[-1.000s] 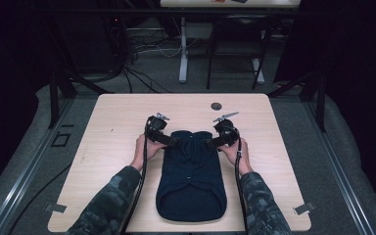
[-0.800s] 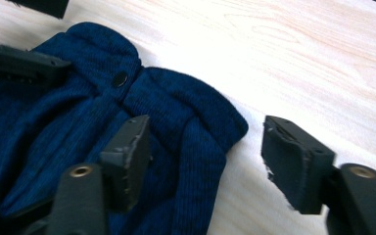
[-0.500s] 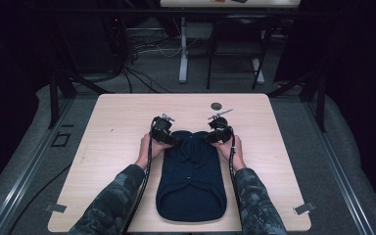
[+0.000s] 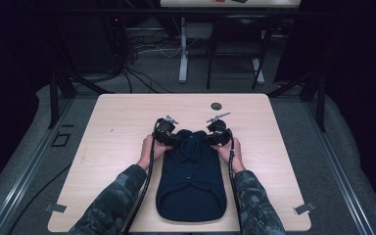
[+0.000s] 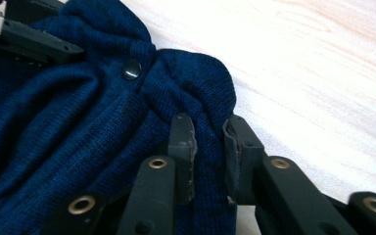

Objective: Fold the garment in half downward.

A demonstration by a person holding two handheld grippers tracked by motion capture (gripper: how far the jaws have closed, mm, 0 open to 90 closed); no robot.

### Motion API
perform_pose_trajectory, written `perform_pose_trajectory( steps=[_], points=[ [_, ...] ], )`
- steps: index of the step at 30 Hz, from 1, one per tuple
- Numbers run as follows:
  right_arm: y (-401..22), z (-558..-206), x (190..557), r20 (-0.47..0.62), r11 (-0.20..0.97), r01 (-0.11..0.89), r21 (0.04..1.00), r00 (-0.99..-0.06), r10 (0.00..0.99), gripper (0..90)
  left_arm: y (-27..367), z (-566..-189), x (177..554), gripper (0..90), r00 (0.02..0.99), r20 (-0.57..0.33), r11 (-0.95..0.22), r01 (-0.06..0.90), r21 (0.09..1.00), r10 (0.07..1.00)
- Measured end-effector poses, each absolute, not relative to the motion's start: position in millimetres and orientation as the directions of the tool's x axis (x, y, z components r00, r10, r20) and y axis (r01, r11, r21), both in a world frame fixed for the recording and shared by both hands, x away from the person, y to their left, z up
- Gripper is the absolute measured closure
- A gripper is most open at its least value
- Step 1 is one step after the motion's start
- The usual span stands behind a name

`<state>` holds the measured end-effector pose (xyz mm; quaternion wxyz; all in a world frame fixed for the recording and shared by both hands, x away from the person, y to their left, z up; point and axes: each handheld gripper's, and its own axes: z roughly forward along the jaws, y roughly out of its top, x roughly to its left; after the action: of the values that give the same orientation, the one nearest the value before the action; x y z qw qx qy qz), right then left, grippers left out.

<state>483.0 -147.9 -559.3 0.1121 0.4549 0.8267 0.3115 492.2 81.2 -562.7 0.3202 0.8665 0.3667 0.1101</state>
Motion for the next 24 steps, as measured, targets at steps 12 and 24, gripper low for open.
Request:
perform_pose_trajectory(
  steps=[12, 24],
  points=[
    [-159, -525, 457, 0.051, 0.398, 0.562, 0.725, -0.62, 0.783, 76.6, 89, -534, 475, 70.0, 0.738, -0.027, -0.494, 0.478, 0.726, 0.675],
    [-158, -497, 436, -0.022, 0.449, 0.474, 0.758, -0.669, 0.743, 76.7, 95, -511, 461, 68.7, 0.761, -0.014, -0.497, 0.438, 0.749, 0.649]
  ],
)
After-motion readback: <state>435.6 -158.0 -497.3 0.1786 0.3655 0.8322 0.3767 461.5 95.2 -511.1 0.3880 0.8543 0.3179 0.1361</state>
